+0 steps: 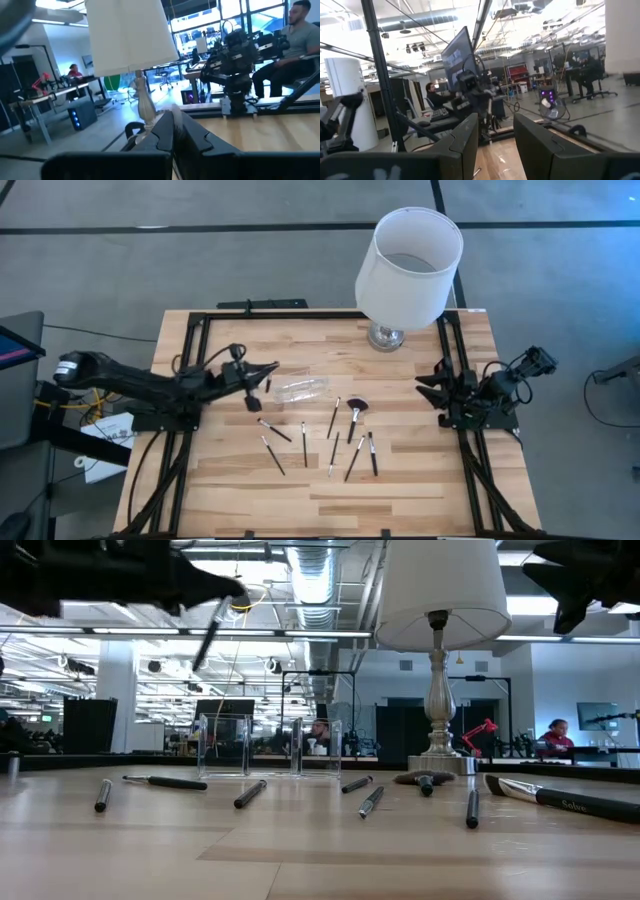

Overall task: Put items in baskets/containers
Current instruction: Put the powder brush into the left transparent organizer

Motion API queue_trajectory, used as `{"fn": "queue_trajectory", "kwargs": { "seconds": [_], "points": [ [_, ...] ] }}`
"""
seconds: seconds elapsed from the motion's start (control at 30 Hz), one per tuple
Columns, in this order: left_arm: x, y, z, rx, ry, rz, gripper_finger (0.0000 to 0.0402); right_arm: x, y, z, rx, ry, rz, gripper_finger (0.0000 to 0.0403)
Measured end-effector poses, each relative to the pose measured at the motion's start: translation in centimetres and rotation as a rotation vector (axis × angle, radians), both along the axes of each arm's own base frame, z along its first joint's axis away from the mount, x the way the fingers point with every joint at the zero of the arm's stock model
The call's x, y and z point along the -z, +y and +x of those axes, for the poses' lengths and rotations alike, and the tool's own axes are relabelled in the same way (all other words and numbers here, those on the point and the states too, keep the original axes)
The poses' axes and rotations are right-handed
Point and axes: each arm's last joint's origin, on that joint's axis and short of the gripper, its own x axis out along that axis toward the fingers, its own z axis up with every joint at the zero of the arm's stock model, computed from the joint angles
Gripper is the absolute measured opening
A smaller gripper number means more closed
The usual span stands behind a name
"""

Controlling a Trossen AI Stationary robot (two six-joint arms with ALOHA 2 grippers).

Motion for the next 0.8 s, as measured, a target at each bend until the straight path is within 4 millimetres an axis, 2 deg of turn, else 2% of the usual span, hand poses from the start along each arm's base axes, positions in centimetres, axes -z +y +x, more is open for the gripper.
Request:
{"fn": "queue_trajectory", "kwargs": {
  "seconds": [0.13, 0.23, 0.5, 0.67, 0.8],
  "points": [
    [1.6, 1.6, 1.7, -0.069, -0.003, -0.008, 0.0011, -0.2, 0.0, -0.1, 0.008, -0.014, -0.016, 0.0115],
    [3.3, 2.2, 2.8, -0.051, 0.014, -0.028, 0.0010, -0.2, 0.0, -0.1, 0.008, -0.014, -0.018, 0.0115],
    [7.7, 1.8, 4.3, -0.032, 0.165, -0.127, 0.0011, -0.2, 0.0, -0.1, 0.006, -0.014, -0.018, 0.0115],
    [8.9, 1.6, 4.4, -0.066, 0.217, -0.131, 0.0016, -0.2, 0.0, -0.1, 0.005, -0.015, -0.018, 0.0115],
    [8.7, 1.3, 4.4, -0.057, 0.212, -0.130, 0.0018, -0.2, 0.0, -0.1, 0.003, -0.015, -0.019, 0.0115]
  ]
}}
